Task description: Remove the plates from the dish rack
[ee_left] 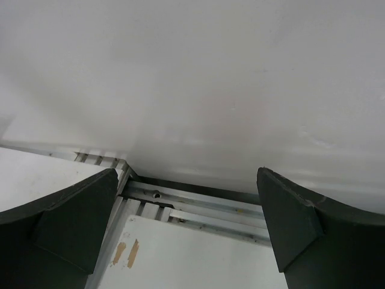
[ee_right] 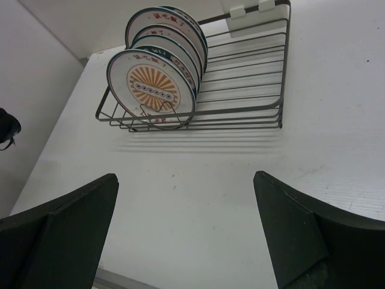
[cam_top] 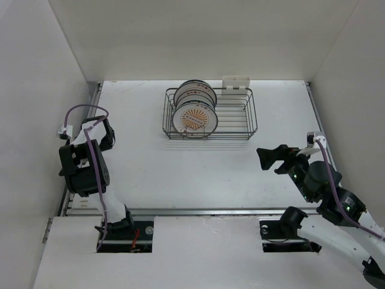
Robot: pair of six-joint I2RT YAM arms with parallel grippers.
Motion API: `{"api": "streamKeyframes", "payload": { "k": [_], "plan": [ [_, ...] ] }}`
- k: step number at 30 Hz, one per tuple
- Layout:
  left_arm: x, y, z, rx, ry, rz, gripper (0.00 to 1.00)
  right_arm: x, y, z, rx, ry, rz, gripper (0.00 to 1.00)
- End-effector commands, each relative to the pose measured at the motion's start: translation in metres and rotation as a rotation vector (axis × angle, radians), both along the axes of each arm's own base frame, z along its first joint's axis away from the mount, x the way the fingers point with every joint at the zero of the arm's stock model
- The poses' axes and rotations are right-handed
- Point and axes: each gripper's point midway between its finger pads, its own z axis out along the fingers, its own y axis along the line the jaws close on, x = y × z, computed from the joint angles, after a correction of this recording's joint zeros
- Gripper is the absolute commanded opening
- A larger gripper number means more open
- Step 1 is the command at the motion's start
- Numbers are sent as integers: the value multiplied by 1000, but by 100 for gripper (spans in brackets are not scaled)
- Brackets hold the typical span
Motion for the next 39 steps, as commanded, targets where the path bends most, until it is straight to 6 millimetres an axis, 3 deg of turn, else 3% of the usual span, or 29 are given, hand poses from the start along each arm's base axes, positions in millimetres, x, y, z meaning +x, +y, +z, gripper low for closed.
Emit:
{"api": "streamKeyframes", "payload": {
  "k": [1, 7, 9, 12, 13, 14, 15, 16, 18, 19, 20, 21, 22, 23, 24, 25, 26, 28, 29, 30, 33, 36, 37, 38, 39],
  "plan": [
    [-21, -4, 24, -29, 210, -12, 100, 0, -3, 4, 18, -13, -14, 100],
    [-21, -4, 24, -29, 210, -12, 100, 2, 4, 6, 32, -11, 5, 100],
    [-21, -3, 27, -25, 244, -22, 100, 1, 6, 15, 48, -23, 14, 100],
    [3, 2, 56, -3, 313, -56, 100, 10, 14, 31, 31, -56, 18, 100],
    [5, 3, 68, -41, 461, -60, 100, 12, 15, 45, 29, -81, 20, 100],
    [18, 6, 88, -38, 451, -60, 100, 22, 23, 49, -24, -96, 25, 100],
    [20, 5, 96, -53, 466, -58, 100, 28, 28, 56, -48, -112, 27, 100],
    [23, 3, 102, -64, 477, -68, 100, 31, 35, 75, -54, -148, 49, 100],
    [31, -5, 122, -54, 510, -105, 100, 54, 63, 81, -156, -165, 85, 100],
    [45, -22, 130, -23, 516, -175, 100, 60, 77, 86, -182, -168, 126, 100],
    [54, -34, 136, 5, 536, -221, 100, 66, 84, 121, -161, -215, 140, 100],
    [61, -46, 145, 36, 547, -269, 100, 88, 109, 100, -260, -146, 184, 100],
    [71, -60, 156, 77, 600, -316, 100, 100, 120, 101, -276, -122, 205, 100],
    [82, -91, 167, 119, 601, -419, 100, 110, 124, 134, -246, -151, 219, 100],
    [88, -107, 173, 144, 623, -467, 100, 136, 142, 101, -323, -53, 246, 100],
    [91, -121, 182, 144, 609, -515, 100, 148, 147, 101, -325, -39, 257, 100],
    [96, -148, 187, 153, 678, -599, 100, 160, 149, 114, -310, -63, 279, 100],
    [99, -170, 195, 123, 689, -681, 100, 182, 160, 97, -338, -32, 309, 100],
    [101, -183, 177, 9, 735, -766, 100, 185, 165, 96, -337, -29, 320, 100],
    [106, -197, 176, -72, 808, -907, 100, 191, 164, 95, -335, -25, 320, 100],
    [99, -251, 158, -408, 724, -1415, 100, 196, 161, 86, -342, -5, 319, 100],
    [78, -281, 158, -441, 843, -1694, 100, 192, 152, 83, -343, -21, 307, 100],
    [67, -277, 163, -419, 849, -1728, 100, 192, 149, 73, -351, 1, 311, 100],
    [64, -277, 163, -386, 870, -1751, 100, 189, 148, 75, -353, -15, 321, 100],
    [60, -272, 150, -364, 951, -1760, 100, 189, 148, 69, -359, -3, 323, 100]
  ]
}}
